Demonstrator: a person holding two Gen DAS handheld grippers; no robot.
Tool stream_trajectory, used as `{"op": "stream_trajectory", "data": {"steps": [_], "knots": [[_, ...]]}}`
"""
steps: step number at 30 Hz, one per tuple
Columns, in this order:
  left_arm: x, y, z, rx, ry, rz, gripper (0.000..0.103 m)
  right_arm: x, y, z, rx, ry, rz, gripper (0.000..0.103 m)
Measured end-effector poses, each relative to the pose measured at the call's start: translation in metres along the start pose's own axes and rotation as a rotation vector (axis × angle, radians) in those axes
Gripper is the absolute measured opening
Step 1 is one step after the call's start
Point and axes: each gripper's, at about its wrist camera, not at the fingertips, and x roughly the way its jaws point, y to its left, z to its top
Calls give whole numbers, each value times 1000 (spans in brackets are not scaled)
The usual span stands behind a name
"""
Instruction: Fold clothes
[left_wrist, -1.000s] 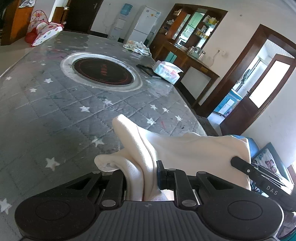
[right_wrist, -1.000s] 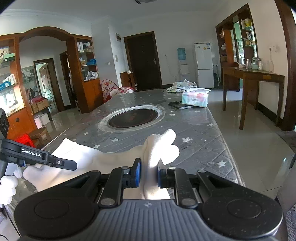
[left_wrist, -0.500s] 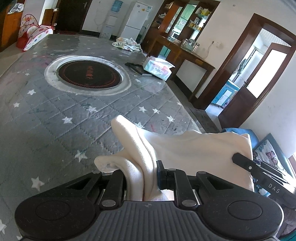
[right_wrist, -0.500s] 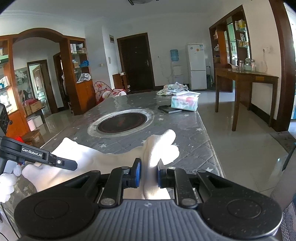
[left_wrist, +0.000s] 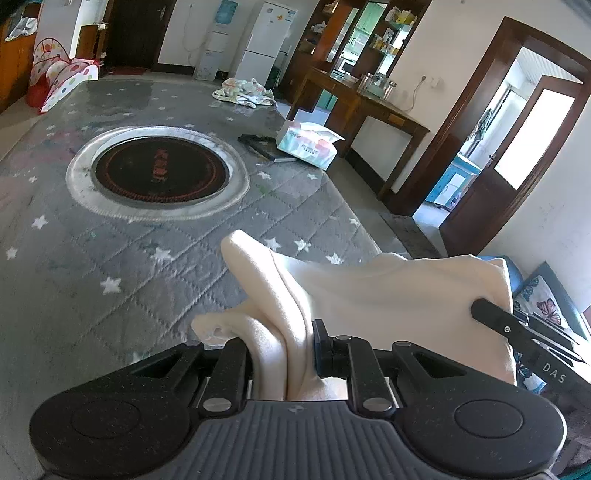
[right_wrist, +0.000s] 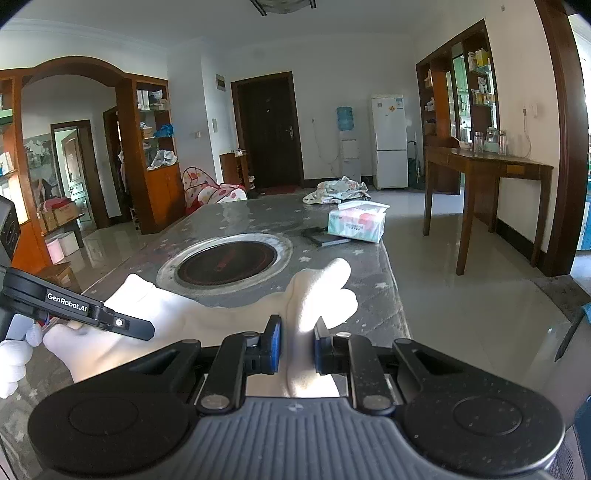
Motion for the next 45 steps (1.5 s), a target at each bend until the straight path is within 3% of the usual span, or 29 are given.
{"op": "stream_trajectory", "data": {"steps": [19,31,45], "knots": [[47,-22,33,28,9,37,17,32,-35,16,-5,-9,-51,15],[74,-14,14,2,98,26,17,48,-50,-6,18,65,-62,15],[78,4,-15,-43,199,7,18,49,-50,-36,28,169,-51,15]]}}
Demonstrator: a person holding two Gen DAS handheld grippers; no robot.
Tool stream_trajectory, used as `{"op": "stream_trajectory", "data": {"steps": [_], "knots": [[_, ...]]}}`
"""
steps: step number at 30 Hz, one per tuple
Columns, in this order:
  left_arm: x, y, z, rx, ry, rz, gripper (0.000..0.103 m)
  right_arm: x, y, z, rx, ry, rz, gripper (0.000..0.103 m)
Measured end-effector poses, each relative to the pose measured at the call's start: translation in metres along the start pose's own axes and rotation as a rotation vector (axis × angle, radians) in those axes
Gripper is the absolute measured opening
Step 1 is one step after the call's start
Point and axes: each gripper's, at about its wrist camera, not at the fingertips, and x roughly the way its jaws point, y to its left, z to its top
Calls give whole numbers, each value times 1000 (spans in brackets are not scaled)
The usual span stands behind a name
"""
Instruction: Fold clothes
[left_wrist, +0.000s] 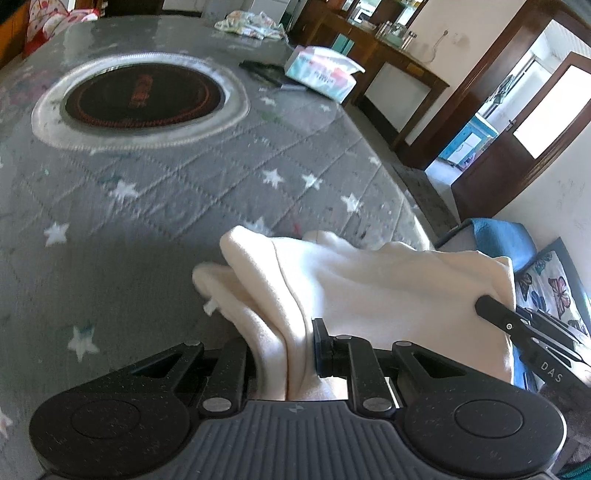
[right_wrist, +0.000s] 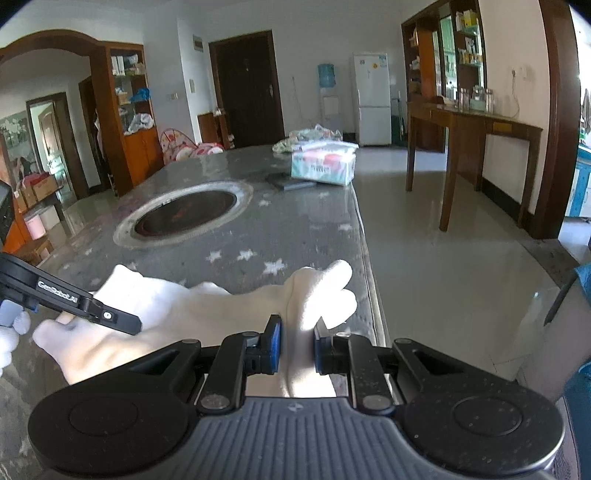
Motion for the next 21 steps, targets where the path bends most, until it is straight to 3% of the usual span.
{"op": "stream_trajectory", "data": {"steps": [8,15,21], "knots": [[-4,6,-10,9,10,-5,22,9,-2,-11,-4,65,-12,18],[-10,11,-18,35,-8,1,42,13,-12,-20,23,89,-40,29],[-22,19,-27,73,-31,61,55,7,-16,-17,22,72,-67,41]]}}
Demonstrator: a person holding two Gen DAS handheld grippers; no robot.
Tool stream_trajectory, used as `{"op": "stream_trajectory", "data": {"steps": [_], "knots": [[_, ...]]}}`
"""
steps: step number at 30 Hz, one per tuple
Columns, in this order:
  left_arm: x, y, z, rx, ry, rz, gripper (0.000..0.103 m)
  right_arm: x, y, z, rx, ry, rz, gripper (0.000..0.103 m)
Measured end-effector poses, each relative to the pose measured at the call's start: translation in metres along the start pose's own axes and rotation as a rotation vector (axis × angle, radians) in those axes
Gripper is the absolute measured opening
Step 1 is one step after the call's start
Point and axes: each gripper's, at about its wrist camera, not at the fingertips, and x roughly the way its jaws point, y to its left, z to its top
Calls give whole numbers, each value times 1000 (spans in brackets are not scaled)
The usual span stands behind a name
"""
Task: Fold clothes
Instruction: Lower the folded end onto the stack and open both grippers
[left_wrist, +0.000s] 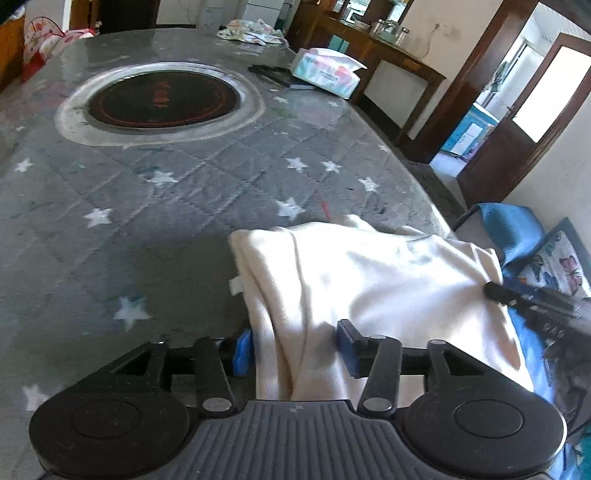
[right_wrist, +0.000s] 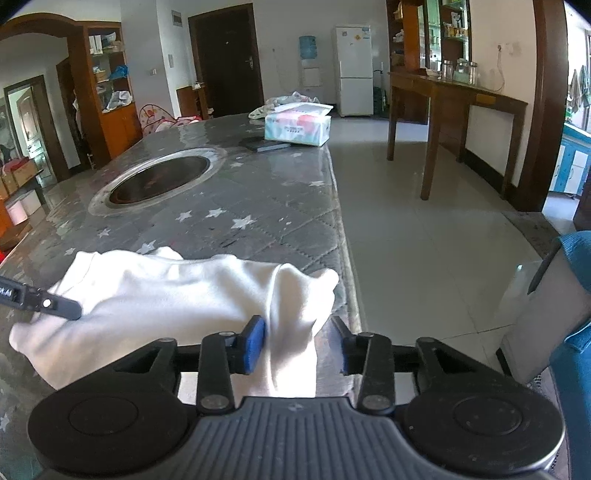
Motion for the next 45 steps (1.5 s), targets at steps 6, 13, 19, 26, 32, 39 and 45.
{"op": "stream_trajectory", "data": {"steps": [6,13,19,26,32,39,45], "knots": [[-15,12,5,-6,-46,63,53,-14,4,16,-13,-76,0,41],[-12,-3,25,-3,-92,19,44,9,23,25,-35,-55,65,40],[11,-17,34,20,-76,12,42,29,28,28,-25,-35,77,39],[24,-9,34,6,-57,24,42,44,22,23,-29,-2,47,40],[14,-19,29,36,-73,34,48,32,29,23,-60,-28,48,44],[-2,-32,9,86,-88,44,56,11,40,12,-72,-48,62,66],[-13,-37,-11,98,-95,46,63,-7,48,-3,-101,-50,47,81]]}}
